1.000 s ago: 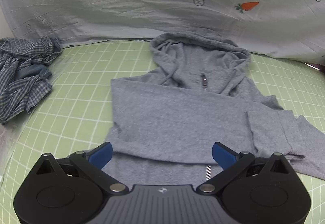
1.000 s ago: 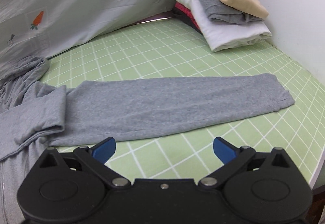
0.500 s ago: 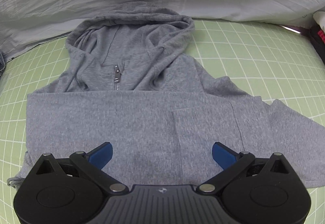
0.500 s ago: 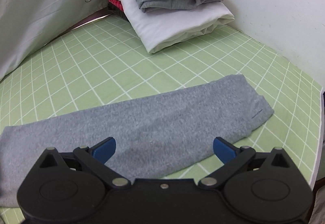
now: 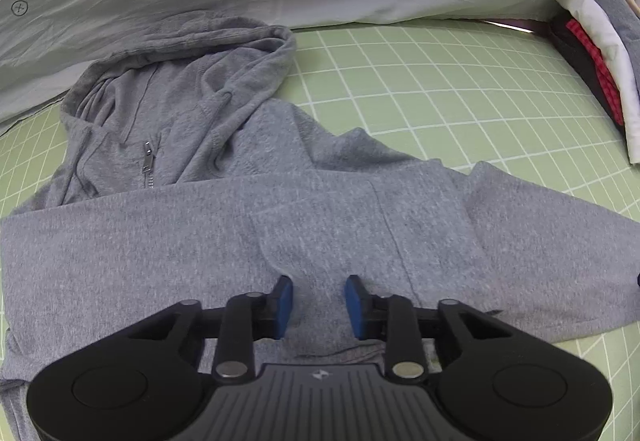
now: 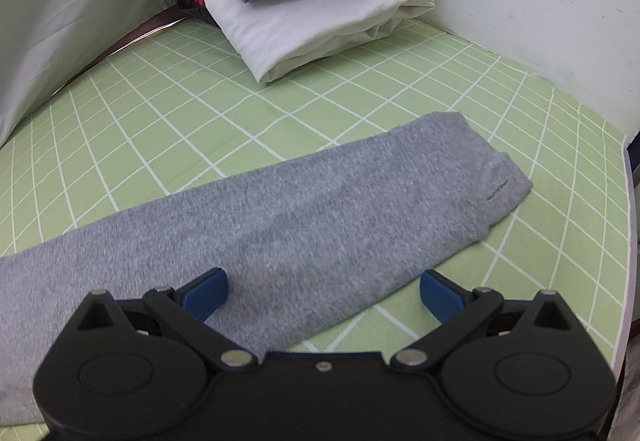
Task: Fold clothes
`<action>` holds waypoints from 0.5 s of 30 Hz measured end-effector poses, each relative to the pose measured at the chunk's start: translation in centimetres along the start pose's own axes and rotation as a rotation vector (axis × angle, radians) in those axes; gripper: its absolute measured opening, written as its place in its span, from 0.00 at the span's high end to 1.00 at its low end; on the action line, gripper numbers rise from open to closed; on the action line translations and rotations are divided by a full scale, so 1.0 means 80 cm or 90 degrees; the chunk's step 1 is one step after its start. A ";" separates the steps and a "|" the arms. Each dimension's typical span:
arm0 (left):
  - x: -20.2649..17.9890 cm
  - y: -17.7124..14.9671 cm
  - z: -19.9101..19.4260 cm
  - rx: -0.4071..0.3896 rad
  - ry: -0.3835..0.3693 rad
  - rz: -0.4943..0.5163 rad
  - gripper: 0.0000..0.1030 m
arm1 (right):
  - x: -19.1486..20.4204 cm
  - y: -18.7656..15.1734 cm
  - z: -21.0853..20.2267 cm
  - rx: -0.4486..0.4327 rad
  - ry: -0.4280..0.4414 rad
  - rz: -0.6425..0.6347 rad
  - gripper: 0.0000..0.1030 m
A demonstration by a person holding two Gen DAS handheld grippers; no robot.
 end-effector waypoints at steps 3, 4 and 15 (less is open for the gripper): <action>-0.003 -0.001 -0.002 -0.006 0.006 0.017 0.95 | 0.000 0.000 0.000 -0.001 0.000 -0.003 0.00; -0.001 -0.001 -0.004 -0.007 0.002 0.015 0.96 | 0.000 0.000 0.000 -0.001 0.000 -0.005 0.00; 0.038 -0.006 -0.041 -0.047 0.014 -0.007 0.96 | 0.004 -0.002 0.000 -0.015 -0.008 -0.031 0.00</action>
Point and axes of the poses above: each gripper's, at about its wrist camera, not at the fingertips, and z roughly the way its jaws point, x to its left, y to its top, the point moved 1 cm from there along z, roughly the way its jaws point, and after that the axes turned 12 degrees about x, right-handed, at the moved point
